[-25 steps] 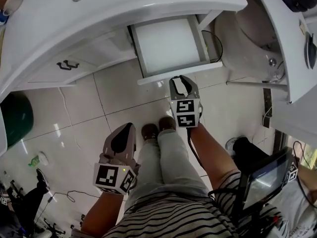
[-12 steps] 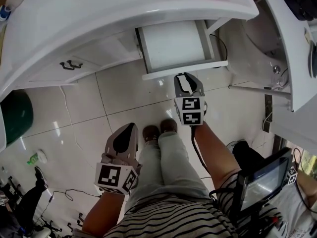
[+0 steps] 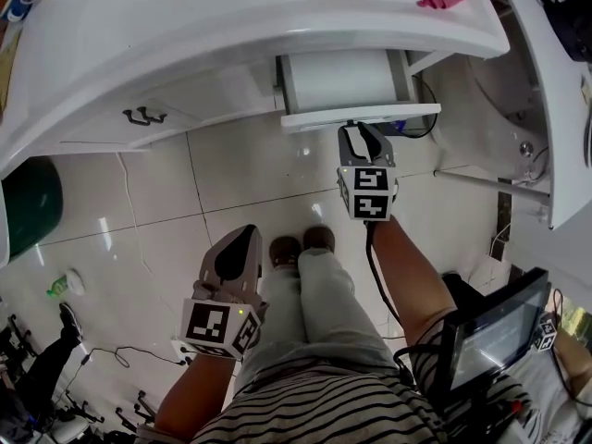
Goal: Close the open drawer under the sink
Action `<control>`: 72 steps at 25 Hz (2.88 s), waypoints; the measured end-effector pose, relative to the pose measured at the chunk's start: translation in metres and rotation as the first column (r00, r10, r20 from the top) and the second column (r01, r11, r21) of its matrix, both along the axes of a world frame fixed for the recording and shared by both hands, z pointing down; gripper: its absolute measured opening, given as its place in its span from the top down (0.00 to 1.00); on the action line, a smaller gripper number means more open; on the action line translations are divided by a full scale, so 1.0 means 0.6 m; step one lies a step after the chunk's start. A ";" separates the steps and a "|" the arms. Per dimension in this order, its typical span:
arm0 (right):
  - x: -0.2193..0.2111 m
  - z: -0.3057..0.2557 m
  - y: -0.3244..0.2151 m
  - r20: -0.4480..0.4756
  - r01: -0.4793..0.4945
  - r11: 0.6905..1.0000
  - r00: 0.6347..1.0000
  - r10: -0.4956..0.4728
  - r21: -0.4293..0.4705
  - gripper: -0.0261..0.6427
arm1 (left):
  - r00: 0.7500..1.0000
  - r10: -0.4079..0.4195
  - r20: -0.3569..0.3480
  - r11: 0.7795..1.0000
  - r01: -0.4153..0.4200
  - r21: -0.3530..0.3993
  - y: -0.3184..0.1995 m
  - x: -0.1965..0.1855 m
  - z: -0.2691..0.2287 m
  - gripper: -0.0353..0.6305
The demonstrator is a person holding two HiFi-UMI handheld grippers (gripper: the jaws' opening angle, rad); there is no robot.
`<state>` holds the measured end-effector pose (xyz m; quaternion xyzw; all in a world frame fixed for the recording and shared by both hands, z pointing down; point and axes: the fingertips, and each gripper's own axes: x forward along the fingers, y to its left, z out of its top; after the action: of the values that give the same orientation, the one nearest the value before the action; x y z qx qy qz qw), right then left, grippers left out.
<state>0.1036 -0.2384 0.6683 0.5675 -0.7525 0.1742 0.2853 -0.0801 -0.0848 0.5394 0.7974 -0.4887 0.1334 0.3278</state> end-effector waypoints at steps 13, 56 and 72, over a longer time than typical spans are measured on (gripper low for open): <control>-0.009 0.000 -0.055 -0.010 0.011 0.999 1.000 -0.010 0.034 0.76 | 0.999 -0.044 -0.002 0.999 0.044 -0.005 -0.017 -0.020 0.016 0.92; -0.022 -0.003 -0.175 0.001 0.082 0.991 0.997 -0.082 0.107 0.76 | 0.983 -0.170 0.070 0.985 0.168 0.029 0.013 -0.062 0.032 0.92; -0.034 -0.004 -0.190 0.032 0.085 0.992 0.996 -0.088 0.089 0.75 | 0.978 -0.189 0.093 0.982 0.185 0.044 0.023 -0.075 0.012 0.92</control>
<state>0.0834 -0.3523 0.6656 0.5432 -0.7882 0.1389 0.2539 -0.1249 -0.0711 0.5468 0.7462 -0.5791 0.1318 0.3007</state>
